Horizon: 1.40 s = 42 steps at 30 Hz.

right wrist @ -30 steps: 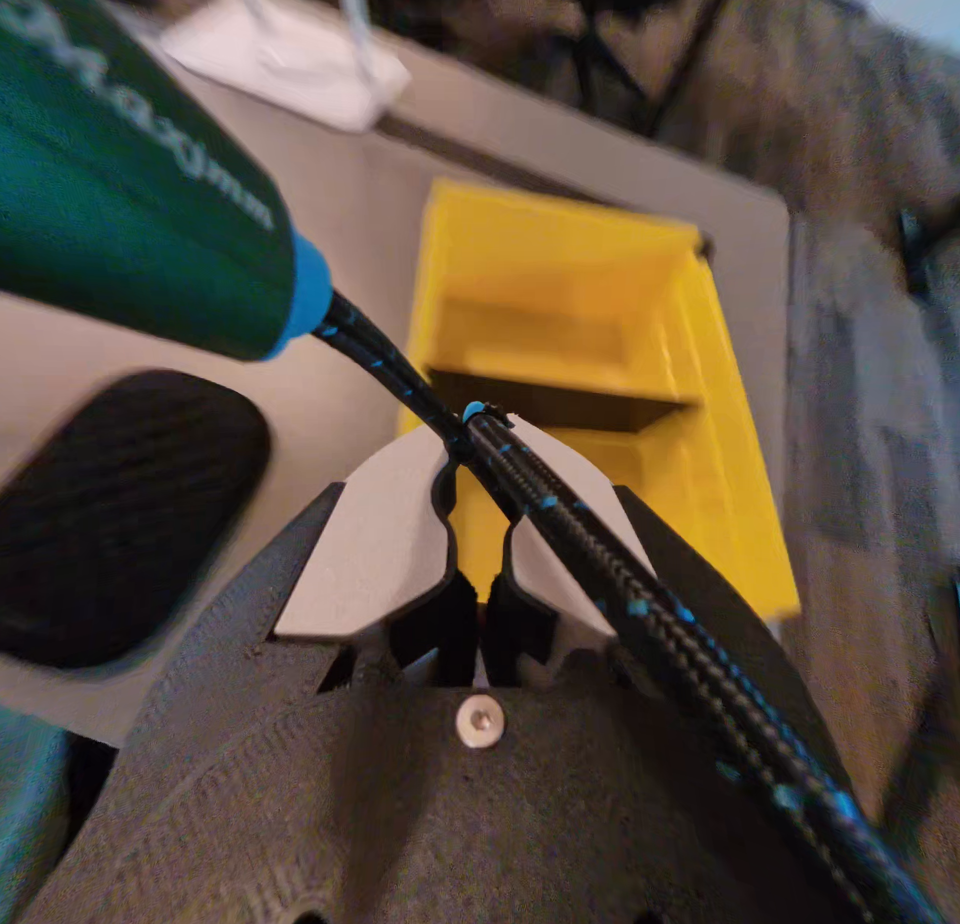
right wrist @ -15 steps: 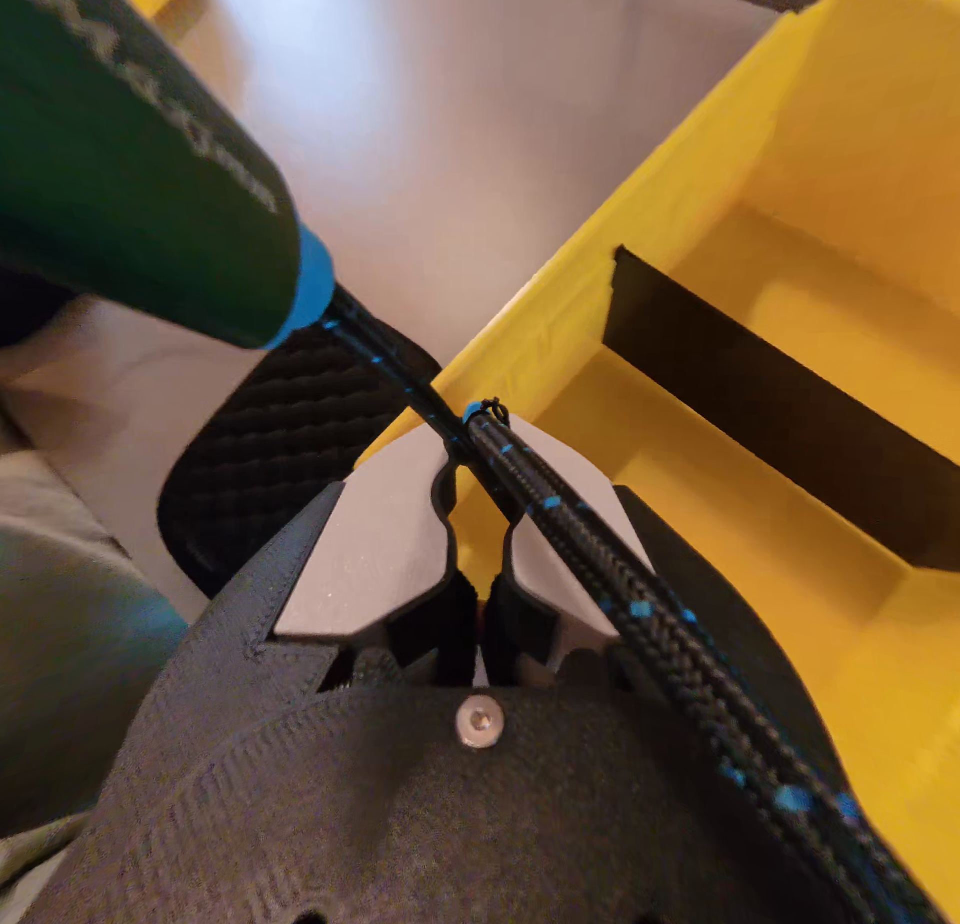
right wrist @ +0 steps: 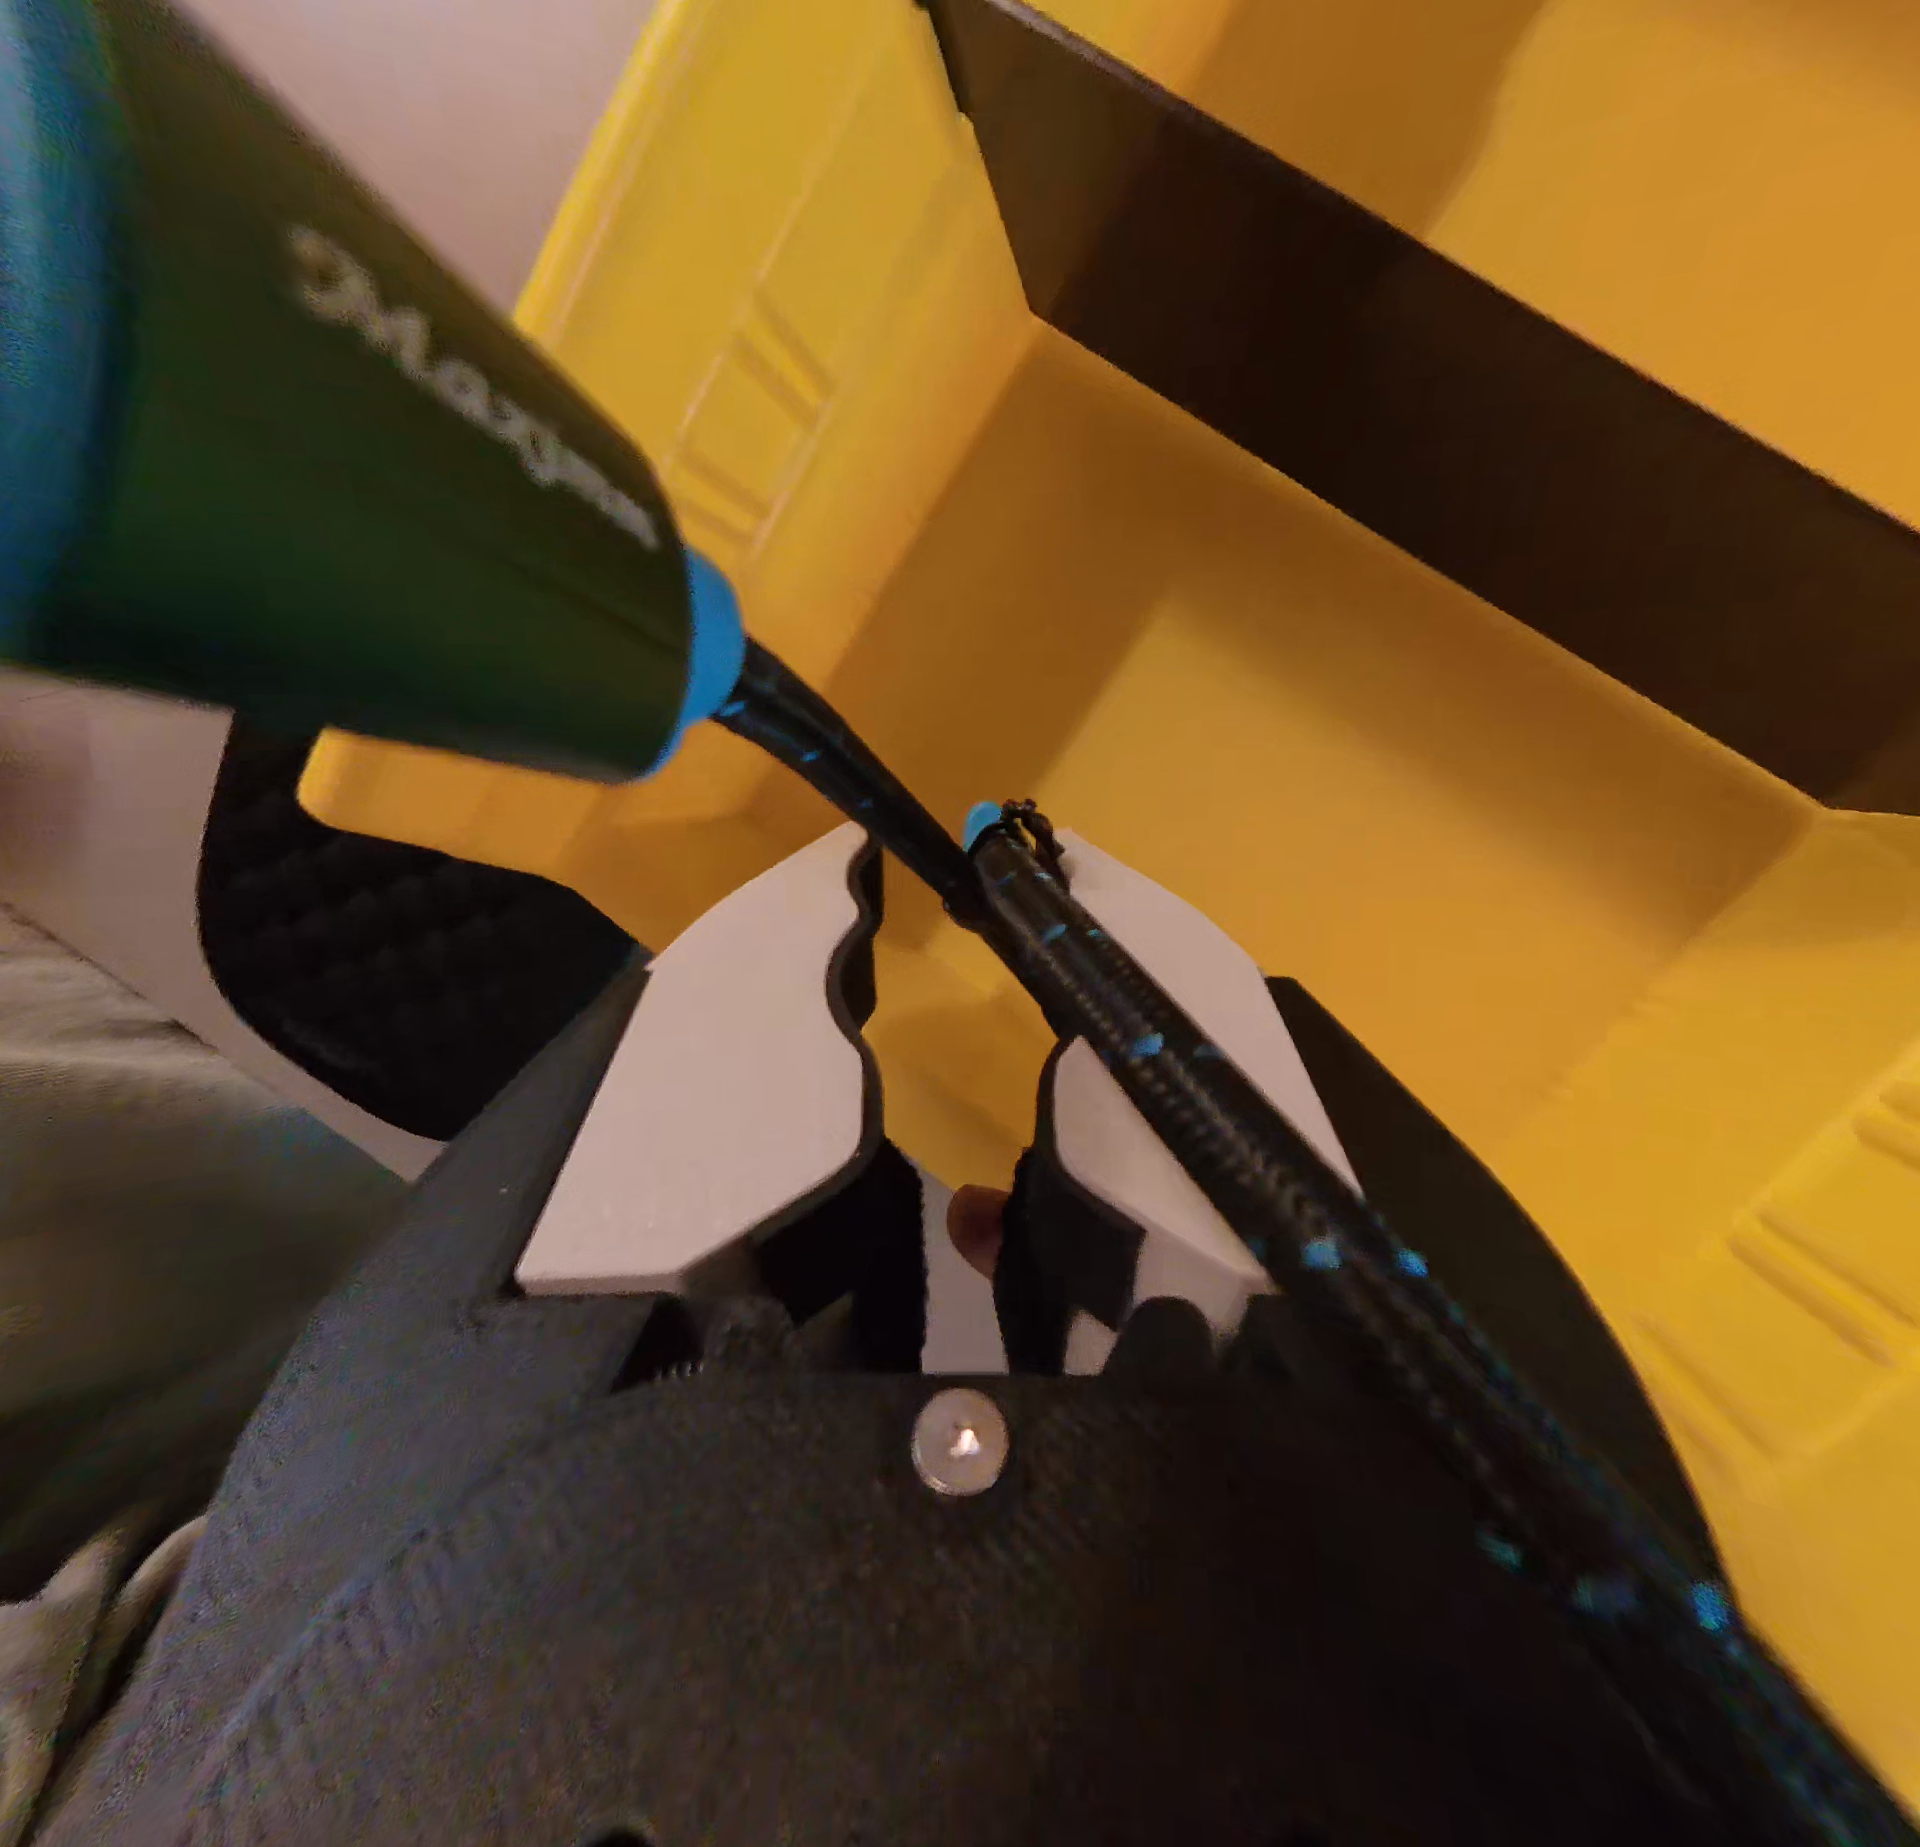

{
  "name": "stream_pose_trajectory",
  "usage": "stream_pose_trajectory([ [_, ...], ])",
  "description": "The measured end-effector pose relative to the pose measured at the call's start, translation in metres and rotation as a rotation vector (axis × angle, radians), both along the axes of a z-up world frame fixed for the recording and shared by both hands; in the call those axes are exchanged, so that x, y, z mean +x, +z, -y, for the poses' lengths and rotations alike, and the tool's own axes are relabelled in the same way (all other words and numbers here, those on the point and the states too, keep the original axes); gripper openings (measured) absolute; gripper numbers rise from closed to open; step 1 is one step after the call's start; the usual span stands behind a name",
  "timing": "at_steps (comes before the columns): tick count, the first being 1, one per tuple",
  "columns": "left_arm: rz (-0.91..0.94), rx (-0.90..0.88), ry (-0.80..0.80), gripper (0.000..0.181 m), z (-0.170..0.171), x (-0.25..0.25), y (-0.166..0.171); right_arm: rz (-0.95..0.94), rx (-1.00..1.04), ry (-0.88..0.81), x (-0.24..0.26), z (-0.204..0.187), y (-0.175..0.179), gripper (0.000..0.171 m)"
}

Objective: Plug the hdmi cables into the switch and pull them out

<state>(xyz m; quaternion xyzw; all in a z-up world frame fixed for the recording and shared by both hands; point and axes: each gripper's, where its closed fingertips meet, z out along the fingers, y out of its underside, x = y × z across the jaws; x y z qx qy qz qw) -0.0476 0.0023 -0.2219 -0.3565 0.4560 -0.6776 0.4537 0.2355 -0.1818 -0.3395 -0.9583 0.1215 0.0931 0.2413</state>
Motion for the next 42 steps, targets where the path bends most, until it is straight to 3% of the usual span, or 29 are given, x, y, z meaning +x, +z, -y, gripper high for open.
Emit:
stream_pose_trajectory([
  [4,0.0,-0.003,0.0,0.019,0.0,0.0,0.0,-0.125,-0.067,0.028,-0.012,0.009,-0.008,0.053],
  [8,-0.004,-0.001,0.004,0.019,0.0,0.0,-0.001,-0.084,-0.193,0.017,-0.004,0.024,-0.01,0.064],
  [13,-0.002,-0.002,0.004,0.019,0.0,0.0,0.0,-0.164,-0.294,0.176,-0.021,0.032,-0.003,0.064],
  [17,0.002,-0.007,0.01,0.019,0.0,-0.003,0.001,-0.266,-0.143,0.223,-0.028,0.016,0.013,0.055],
  [22,0.032,-0.048,-0.008,0.019,-0.004,-0.006,0.007,-0.333,-0.042,0.267,-0.037,0.014,0.019,0.056],
  [24,0.048,-0.072,-0.022,0.019,-0.005,-0.007,0.012,-0.225,-0.178,0.127,-0.016,0.025,0.005,0.064],
  [25,0.051,-0.075,-0.024,0.019,-0.006,-0.007,0.012,-0.203,-0.208,0.134,-0.017,0.03,0.004,0.072],
  [27,0.047,-0.068,-0.014,0.019,-0.006,-0.009,0.008,-0.168,-0.118,0.176,-0.023,0.02,0.013,0.072],
  [34,0.026,-0.053,-0.008,0.019,-0.005,-0.007,0.004,0.096,-0.059,0.051,0.01,0.023,0.023,0.067],
  [39,0.009,-0.055,0.023,0.019,-0.008,-0.004,0.001,0.331,0.209,0.105,0.0,-0.01,0.06,0.069],
  [42,0.007,-0.07,0.041,0.019,-0.012,-0.002,0.001,0.449,0.483,0.25,-0.036,-0.045,0.097,0.086],
])
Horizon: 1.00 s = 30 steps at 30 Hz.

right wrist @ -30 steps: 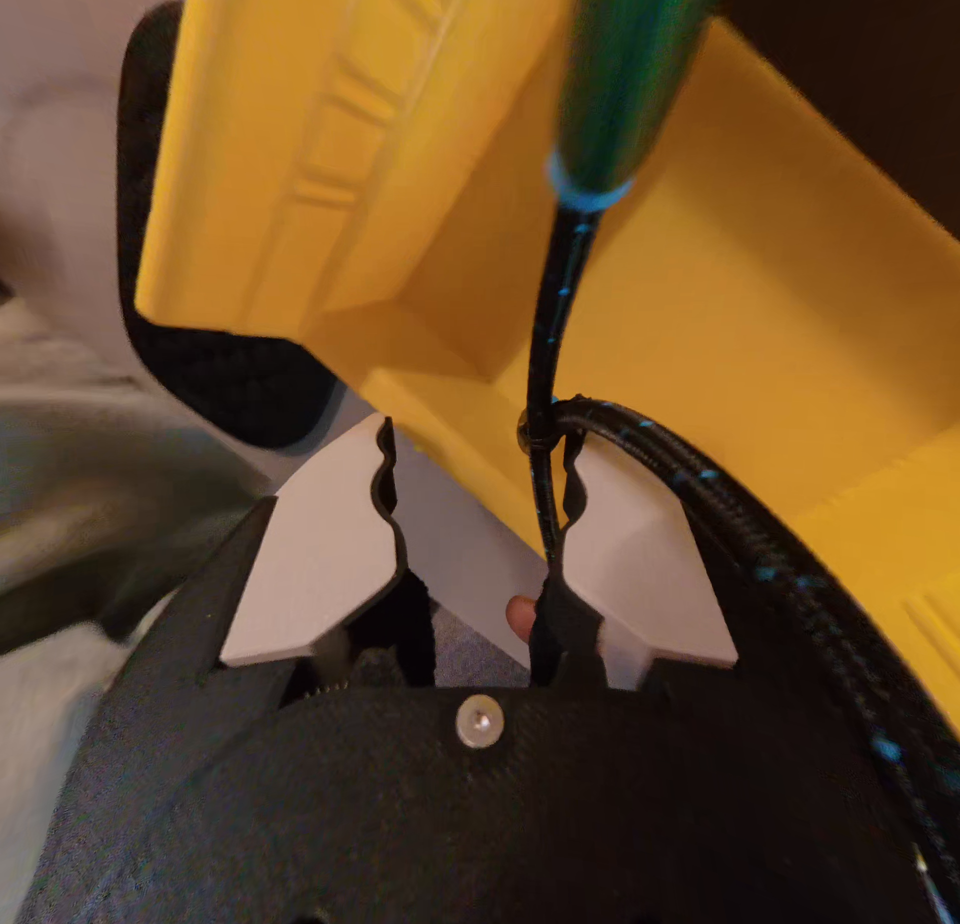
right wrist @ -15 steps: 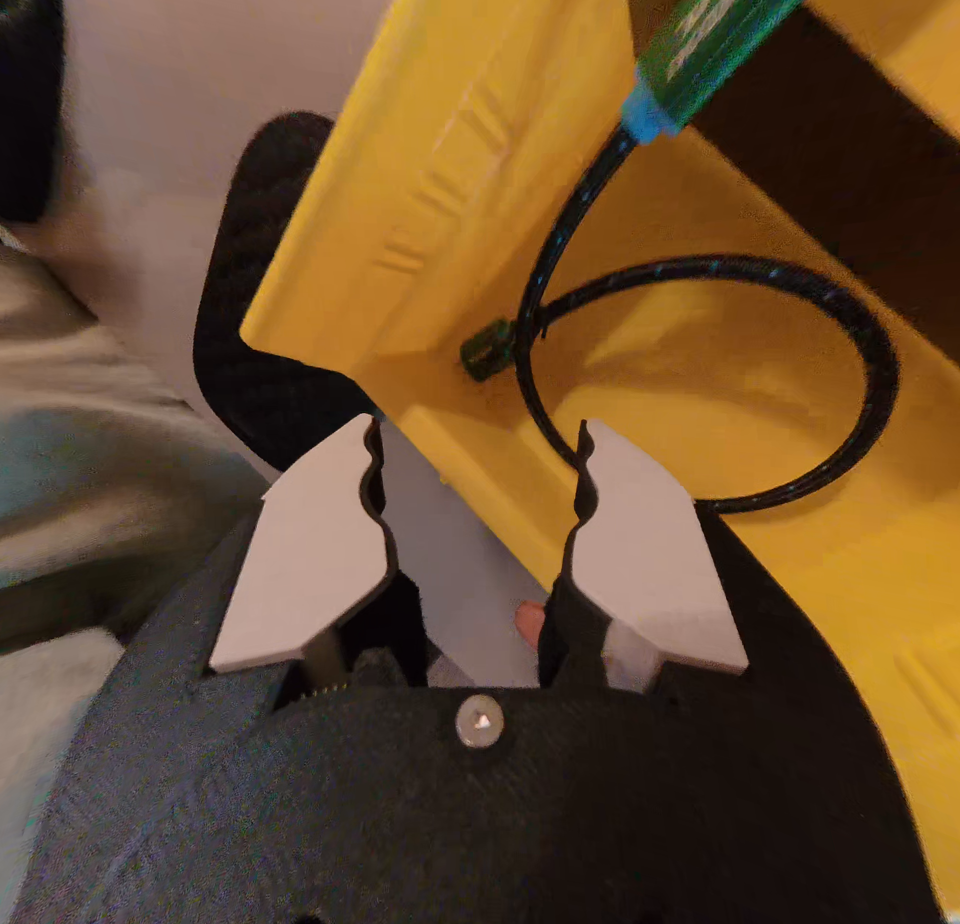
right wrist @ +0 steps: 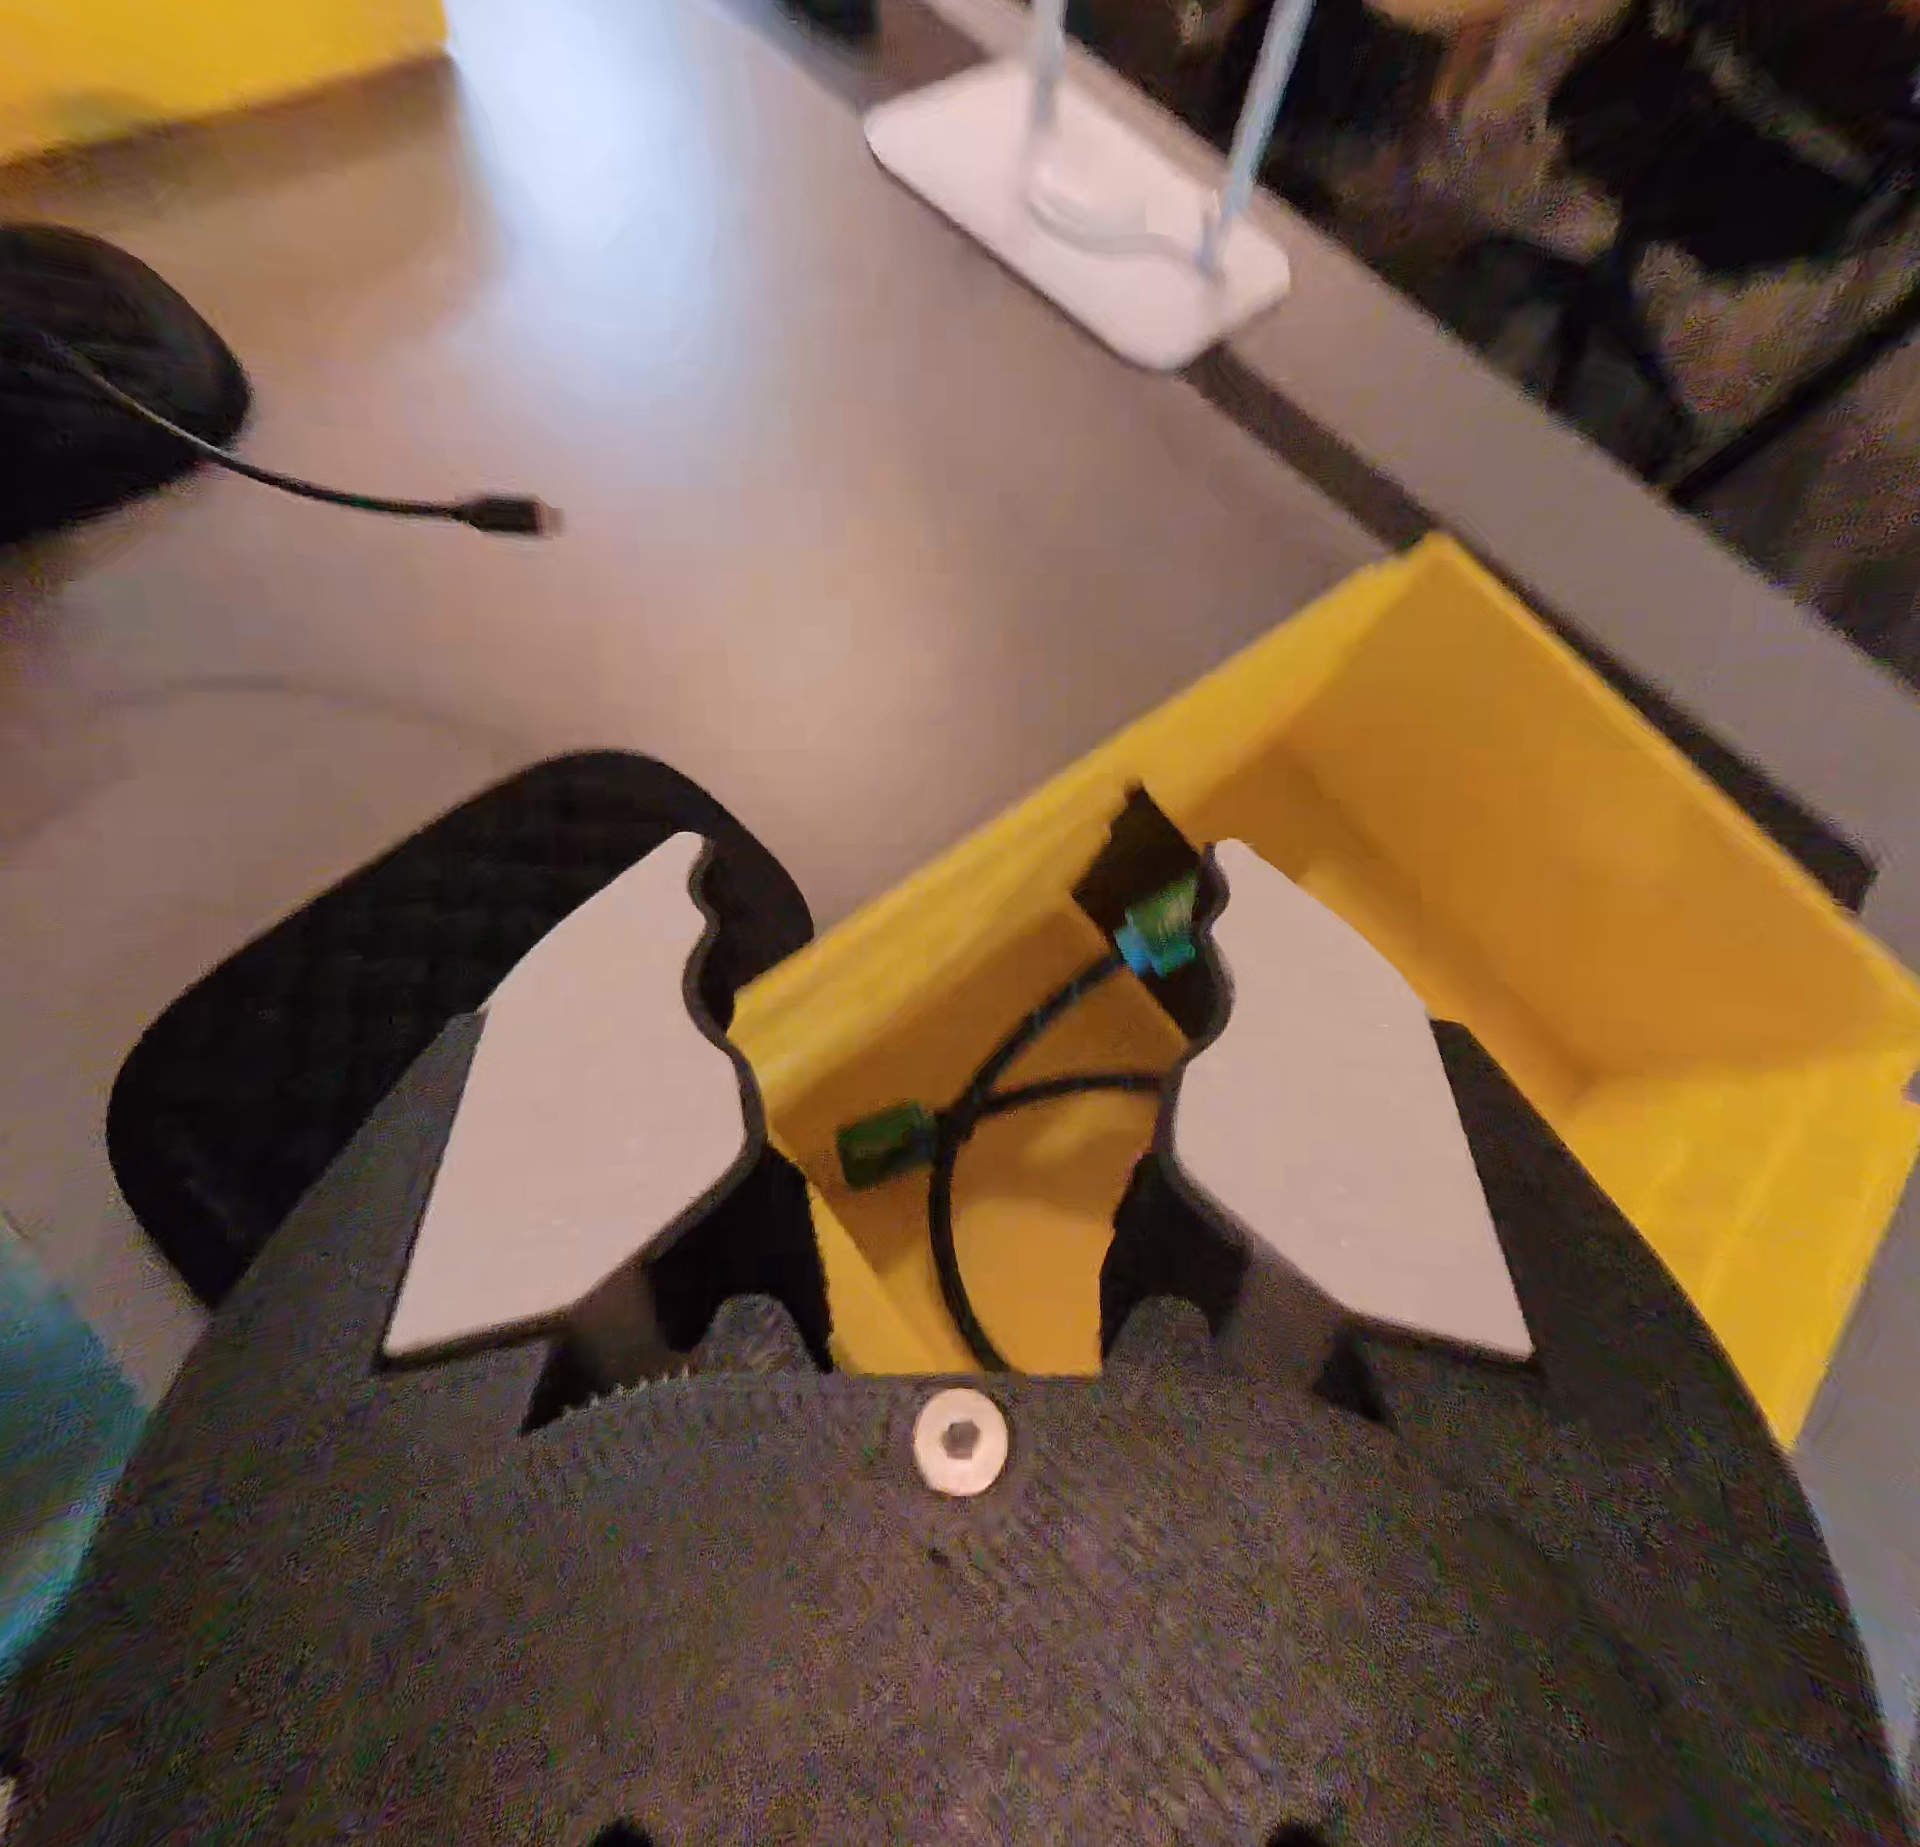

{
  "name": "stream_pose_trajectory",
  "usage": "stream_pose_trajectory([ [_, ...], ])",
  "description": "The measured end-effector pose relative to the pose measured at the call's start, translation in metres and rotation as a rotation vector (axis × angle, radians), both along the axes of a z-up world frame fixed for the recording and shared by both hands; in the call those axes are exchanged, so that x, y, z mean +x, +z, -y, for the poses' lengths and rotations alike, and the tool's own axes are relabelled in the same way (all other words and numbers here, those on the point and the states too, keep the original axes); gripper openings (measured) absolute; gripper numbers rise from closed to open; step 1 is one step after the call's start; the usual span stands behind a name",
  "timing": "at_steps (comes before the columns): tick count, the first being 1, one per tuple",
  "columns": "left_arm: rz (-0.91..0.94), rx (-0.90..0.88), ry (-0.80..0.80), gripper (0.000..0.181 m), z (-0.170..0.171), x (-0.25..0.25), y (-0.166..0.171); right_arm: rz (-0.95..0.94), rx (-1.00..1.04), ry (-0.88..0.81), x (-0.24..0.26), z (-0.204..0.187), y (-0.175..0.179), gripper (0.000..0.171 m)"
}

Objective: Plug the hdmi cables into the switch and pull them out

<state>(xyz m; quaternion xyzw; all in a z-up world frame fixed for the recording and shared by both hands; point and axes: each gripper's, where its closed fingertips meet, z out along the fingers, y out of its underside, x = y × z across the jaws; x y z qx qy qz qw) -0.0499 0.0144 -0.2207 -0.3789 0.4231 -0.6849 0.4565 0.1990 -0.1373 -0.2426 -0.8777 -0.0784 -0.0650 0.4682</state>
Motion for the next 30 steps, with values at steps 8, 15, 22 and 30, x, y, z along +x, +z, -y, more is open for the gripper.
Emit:
stream_pose_trajectory([
  [8,0.028,-0.12,0.096,0.018,-0.024,-0.001,0.004,0.086,0.442,0.589,-0.163,-0.094,0.027,0.124],
  [15,0.144,-0.479,0.211,0.018,-0.051,-0.001,0.008,0.275,0.605,0.607,-0.256,-0.164,0.006,0.095],
  [22,0.204,-0.565,0.114,0.018,-0.046,-0.001,0.013,0.153,0.538,0.624,-0.267,-0.17,-0.004,0.066],
  [30,0.147,-0.663,-0.043,0.018,-0.026,0.017,0.005,0.53,0.479,0.577,-0.252,-0.17,-0.014,0.052],
])
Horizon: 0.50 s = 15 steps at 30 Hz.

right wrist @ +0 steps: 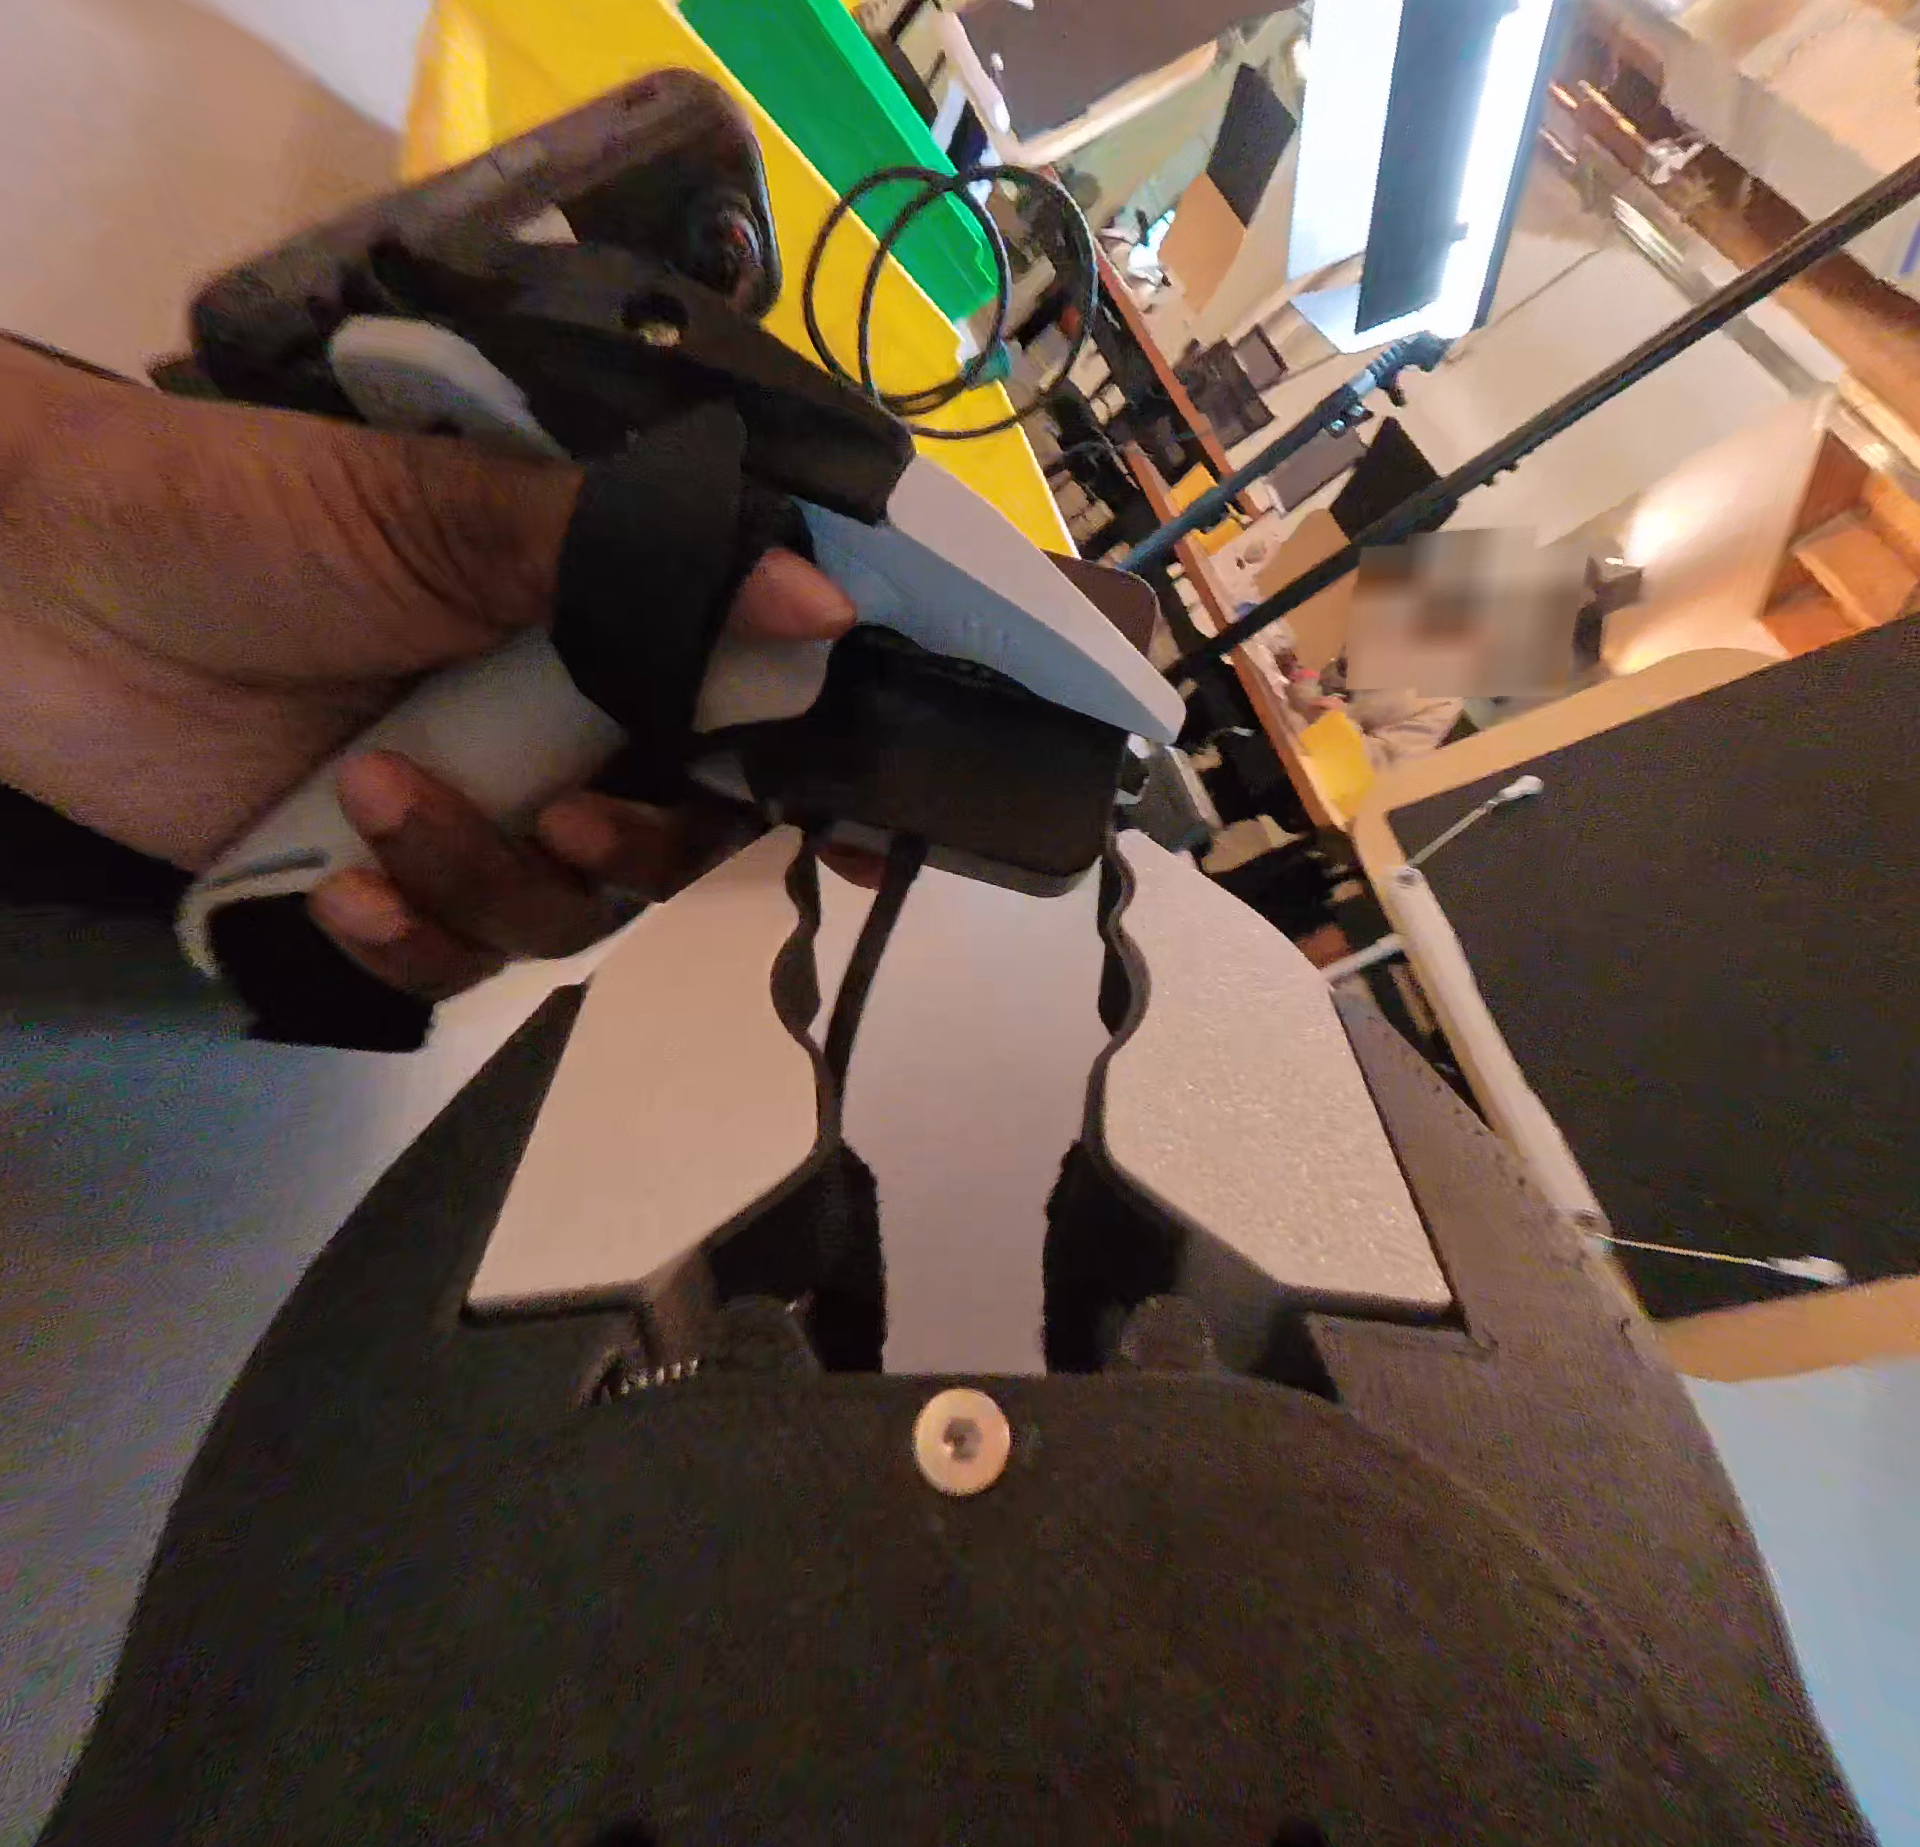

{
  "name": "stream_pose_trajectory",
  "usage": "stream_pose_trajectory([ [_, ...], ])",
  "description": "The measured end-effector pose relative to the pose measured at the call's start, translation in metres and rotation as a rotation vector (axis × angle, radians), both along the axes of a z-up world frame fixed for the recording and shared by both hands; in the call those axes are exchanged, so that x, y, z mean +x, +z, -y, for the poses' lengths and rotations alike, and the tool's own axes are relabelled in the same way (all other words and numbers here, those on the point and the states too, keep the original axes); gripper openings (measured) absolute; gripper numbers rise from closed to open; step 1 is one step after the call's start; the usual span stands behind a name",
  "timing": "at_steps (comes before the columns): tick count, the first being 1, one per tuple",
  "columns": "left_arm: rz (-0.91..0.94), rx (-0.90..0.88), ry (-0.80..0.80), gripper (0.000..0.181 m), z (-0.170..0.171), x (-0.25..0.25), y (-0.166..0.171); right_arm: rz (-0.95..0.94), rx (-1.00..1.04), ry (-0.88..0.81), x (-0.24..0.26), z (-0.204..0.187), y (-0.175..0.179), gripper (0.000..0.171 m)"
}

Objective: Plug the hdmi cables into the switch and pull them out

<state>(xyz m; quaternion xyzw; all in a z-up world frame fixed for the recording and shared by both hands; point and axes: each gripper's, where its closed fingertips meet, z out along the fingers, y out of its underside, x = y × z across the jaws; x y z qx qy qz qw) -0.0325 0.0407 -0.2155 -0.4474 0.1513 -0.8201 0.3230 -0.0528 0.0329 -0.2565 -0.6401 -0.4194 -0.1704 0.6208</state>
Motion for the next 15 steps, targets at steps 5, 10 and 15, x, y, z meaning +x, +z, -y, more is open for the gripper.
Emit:
stream_pose_trajectory([
  [5,-0.038,0.022,-0.073,0.019,0.012,0.006,-0.003,0.091,0.062,-0.016,0.01,0.005,0.003,0.04],
  [10,-0.078,0.06,-0.11,0.031,0.014,0.004,-0.005,0.112,0.055,-0.001,0.025,0.012,0.007,0.039],
  [15,-0.187,0.148,-0.122,0.013,0.021,0.008,-0.014,0.157,0.025,0.02,0.036,0.019,0.002,0.039],
])
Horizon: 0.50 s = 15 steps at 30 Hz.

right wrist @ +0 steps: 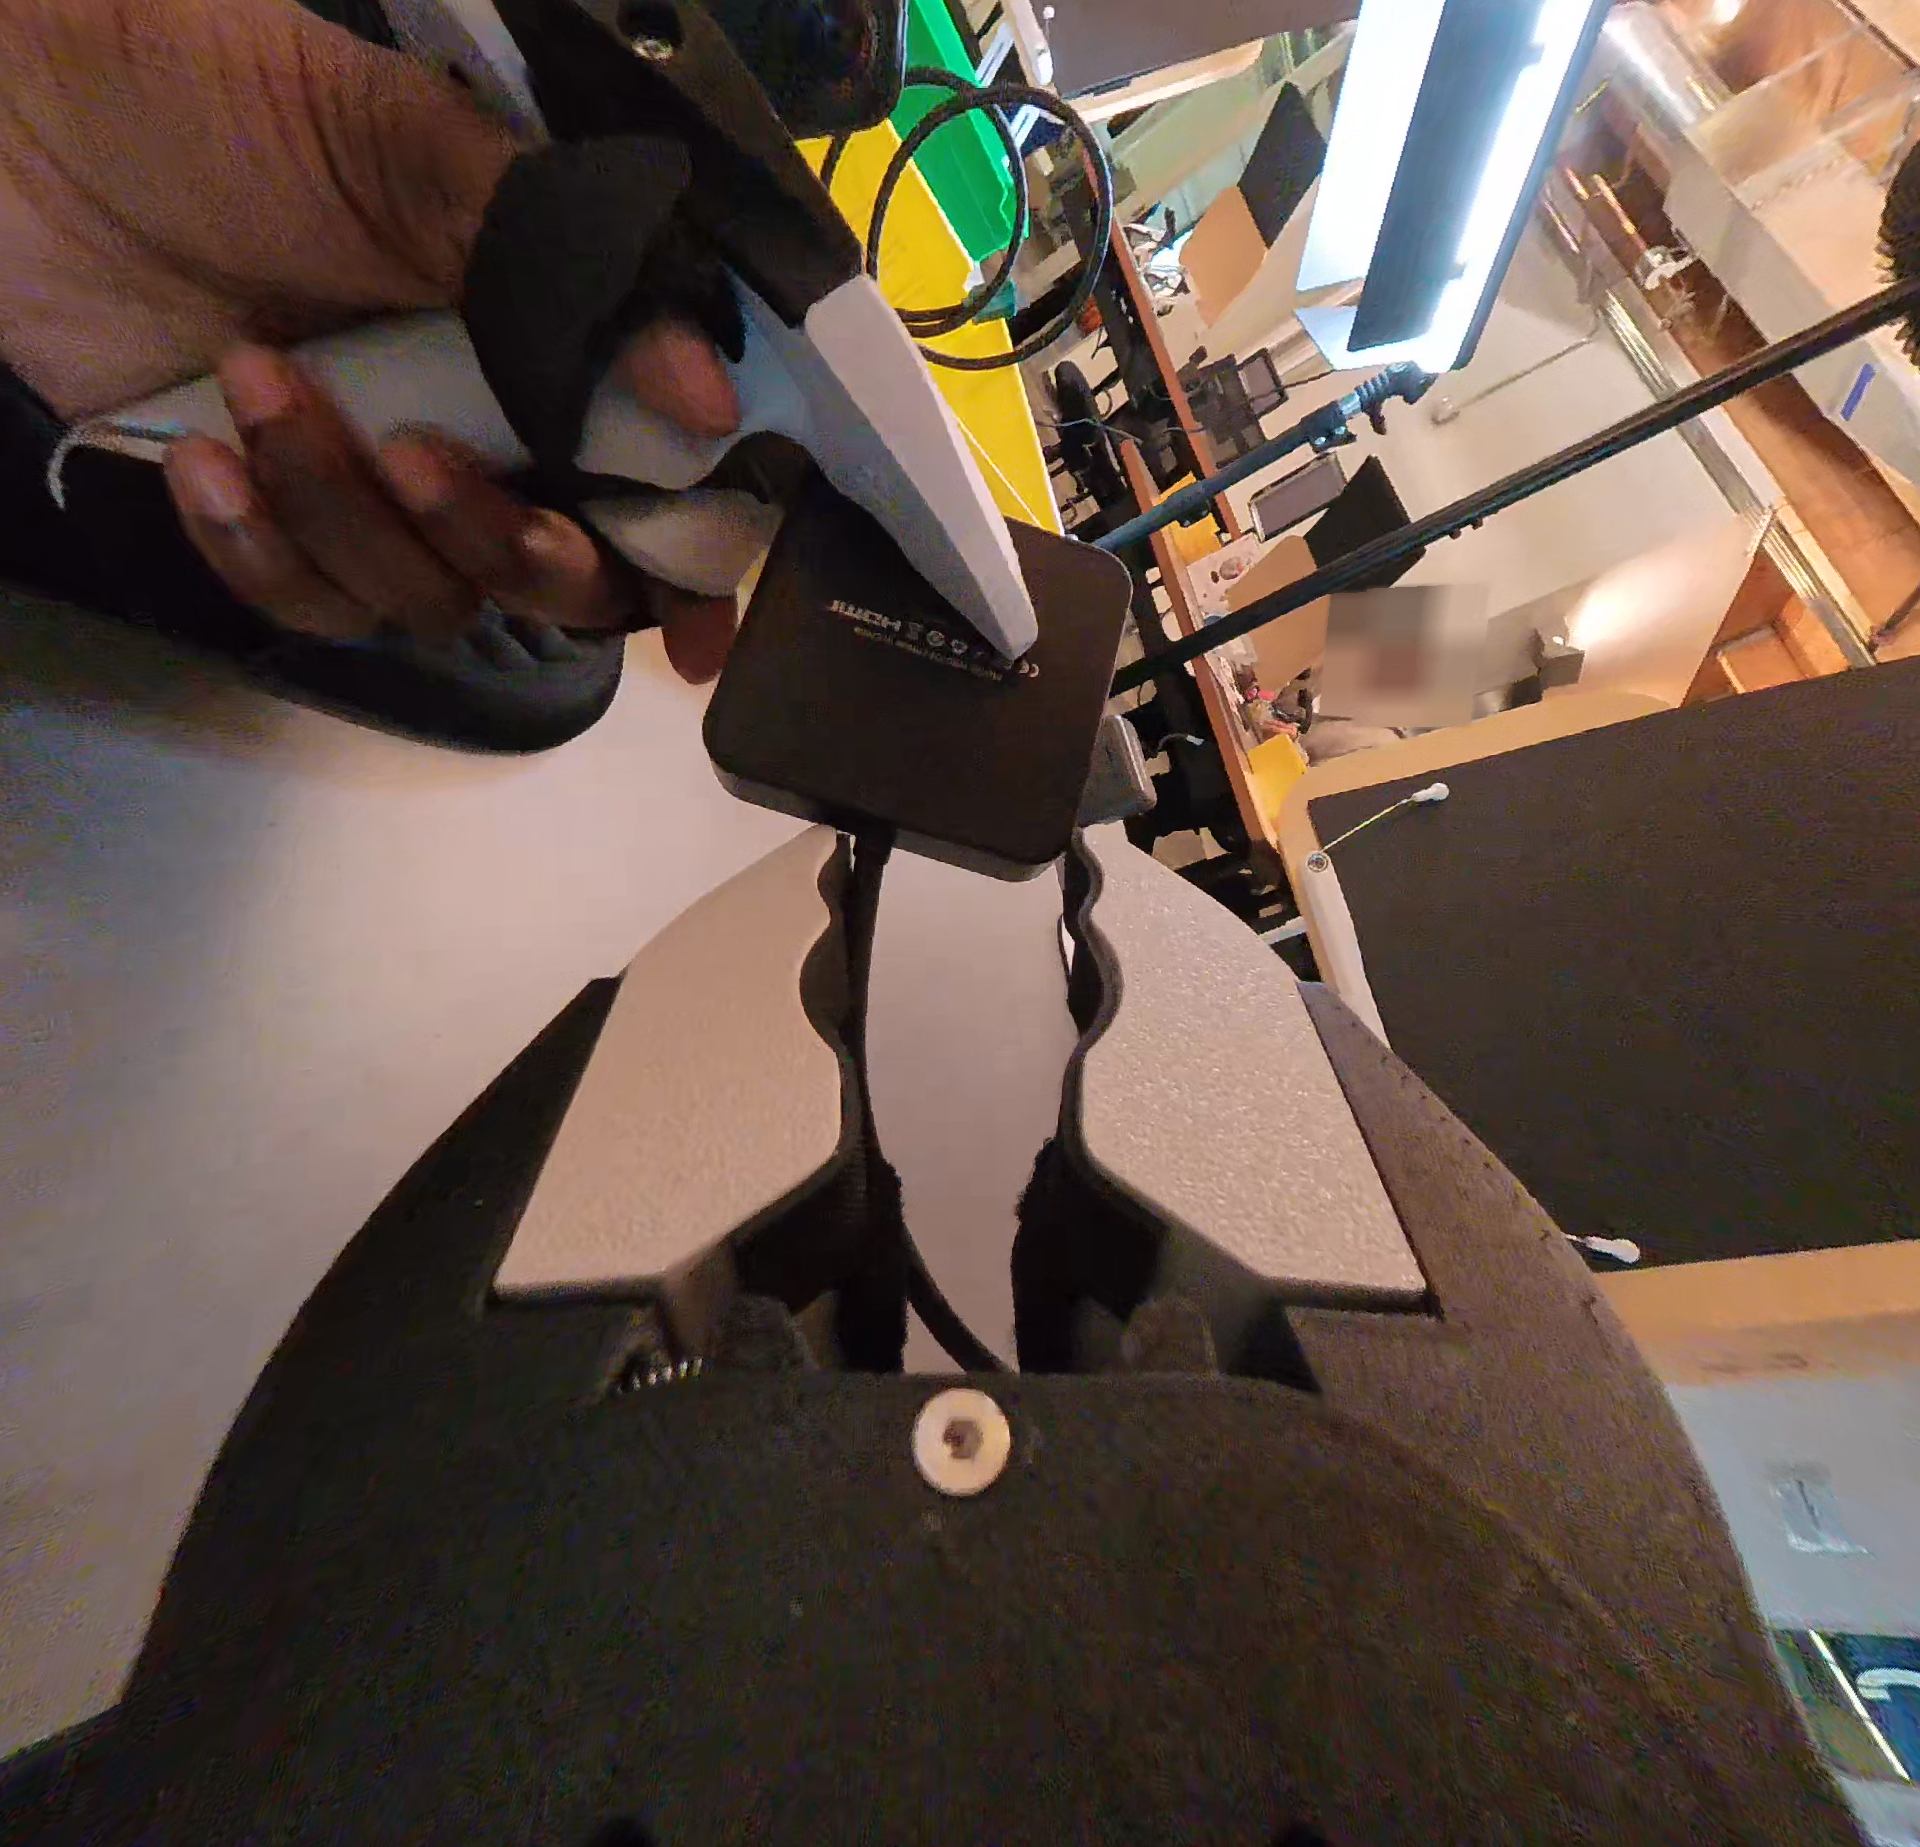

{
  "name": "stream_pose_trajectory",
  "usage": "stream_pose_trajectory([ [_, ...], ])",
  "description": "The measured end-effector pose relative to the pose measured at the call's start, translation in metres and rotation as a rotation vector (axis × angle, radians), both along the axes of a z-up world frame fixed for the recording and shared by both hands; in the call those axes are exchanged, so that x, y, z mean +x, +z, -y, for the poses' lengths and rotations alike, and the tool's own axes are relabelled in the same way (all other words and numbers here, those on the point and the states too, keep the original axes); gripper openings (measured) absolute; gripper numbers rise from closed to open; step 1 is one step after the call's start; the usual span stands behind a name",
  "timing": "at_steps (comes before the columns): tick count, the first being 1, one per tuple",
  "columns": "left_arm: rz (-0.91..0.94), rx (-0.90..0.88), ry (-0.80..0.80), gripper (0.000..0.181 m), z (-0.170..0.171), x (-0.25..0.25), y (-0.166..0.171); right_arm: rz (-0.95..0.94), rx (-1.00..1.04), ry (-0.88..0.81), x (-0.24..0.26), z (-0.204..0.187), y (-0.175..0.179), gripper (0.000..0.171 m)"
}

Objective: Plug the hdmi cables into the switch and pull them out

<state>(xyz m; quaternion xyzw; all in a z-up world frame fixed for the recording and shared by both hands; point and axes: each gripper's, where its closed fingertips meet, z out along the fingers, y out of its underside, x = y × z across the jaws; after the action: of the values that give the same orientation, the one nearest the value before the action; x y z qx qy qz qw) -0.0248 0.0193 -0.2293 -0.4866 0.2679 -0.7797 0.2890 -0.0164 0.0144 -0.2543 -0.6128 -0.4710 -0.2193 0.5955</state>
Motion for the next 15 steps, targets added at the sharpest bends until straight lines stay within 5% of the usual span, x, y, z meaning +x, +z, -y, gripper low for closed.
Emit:
stream_pose_trajectory([
  [3,0.035,-0.087,0.033,0.013,-0.005,0.0,0.002,-0.09,-0.032,0.027,-0.001,0.001,0.0,0.041],
  [6,0.068,-0.19,0.082,0.013,-0.018,-0.003,-0.001,-0.254,-0.057,0.059,-0.005,0.003,0.003,0.074],
  [9,0.054,-0.186,0.124,0.013,-0.019,-0.001,-0.004,-0.302,-0.097,0.049,-0.014,0.001,-0.004,0.087],
  [15,0.057,-0.146,0.089,0.013,-0.006,0.006,0.002,-0.201,-0.019,-0.053,-0.008,-0.004,0.001,0.068],
])
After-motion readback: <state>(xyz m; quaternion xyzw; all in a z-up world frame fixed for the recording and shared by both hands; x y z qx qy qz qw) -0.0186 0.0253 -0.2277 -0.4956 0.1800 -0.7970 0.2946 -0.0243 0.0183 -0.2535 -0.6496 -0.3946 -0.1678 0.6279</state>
